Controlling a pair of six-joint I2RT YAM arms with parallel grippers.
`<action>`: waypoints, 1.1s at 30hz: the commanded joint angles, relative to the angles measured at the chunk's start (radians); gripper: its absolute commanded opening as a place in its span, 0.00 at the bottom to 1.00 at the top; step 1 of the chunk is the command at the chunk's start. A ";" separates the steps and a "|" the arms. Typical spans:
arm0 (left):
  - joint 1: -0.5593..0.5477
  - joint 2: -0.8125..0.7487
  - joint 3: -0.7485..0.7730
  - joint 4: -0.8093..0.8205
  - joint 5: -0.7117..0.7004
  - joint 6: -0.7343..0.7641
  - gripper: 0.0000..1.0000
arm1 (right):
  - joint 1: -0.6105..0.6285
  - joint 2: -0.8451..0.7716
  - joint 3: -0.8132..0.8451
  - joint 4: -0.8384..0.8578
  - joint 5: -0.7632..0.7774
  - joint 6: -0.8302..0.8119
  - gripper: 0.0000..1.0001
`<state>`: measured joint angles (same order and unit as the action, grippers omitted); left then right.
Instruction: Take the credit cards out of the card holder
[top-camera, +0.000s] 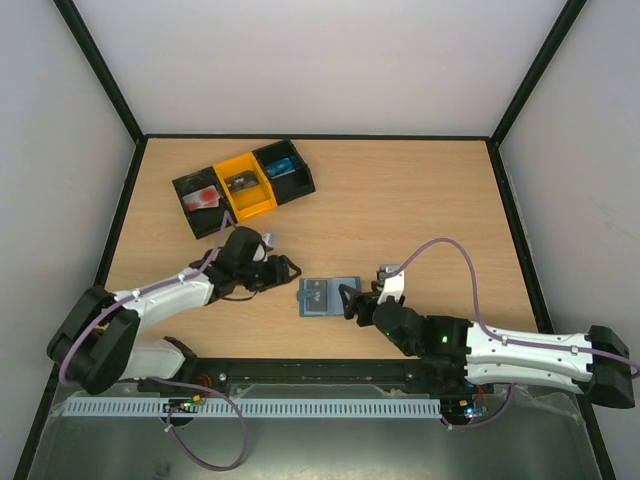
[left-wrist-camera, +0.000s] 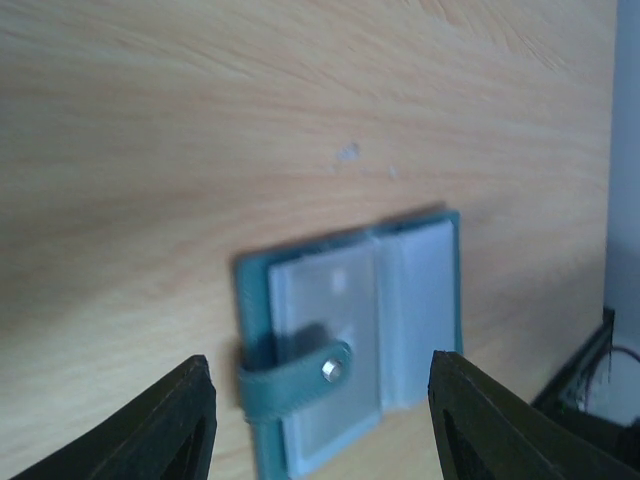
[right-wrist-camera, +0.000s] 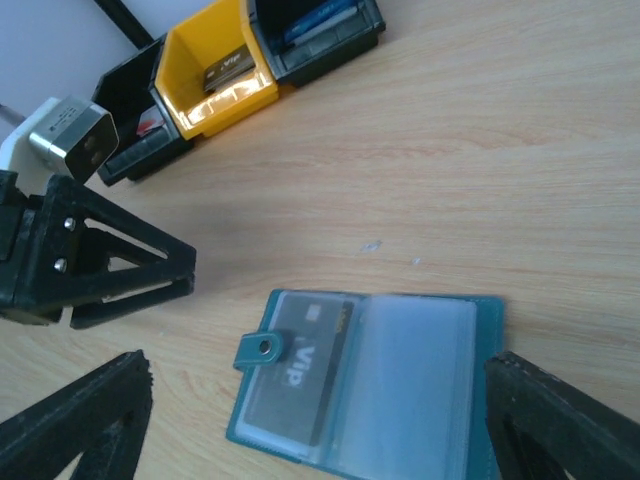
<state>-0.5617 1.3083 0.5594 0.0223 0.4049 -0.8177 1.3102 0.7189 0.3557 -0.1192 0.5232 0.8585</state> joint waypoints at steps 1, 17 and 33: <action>-0.079 -0.054 -0.043 0.108 -0.035 -0.073 0.60 | -0.016 0.053 -0.028 0.100 -0.079 0.054 0.82; -0.212 -0.120 -0.311 0.455 -0.119 -0.257 0.51 | -0.092 0.303 -0.056 0.322 -0.262 0.043 0.33; -0.265 -0.051 -0.321 0.547 -0.107 -0.315 0.50 | -0.151 0.585 0.000 0.485 -0.377 0.021 0.29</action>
<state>-0.8154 1.2339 0.2455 0.5079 0.2985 -1.1179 1.1782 1.2598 0.3241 0.3138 0.1528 0.8944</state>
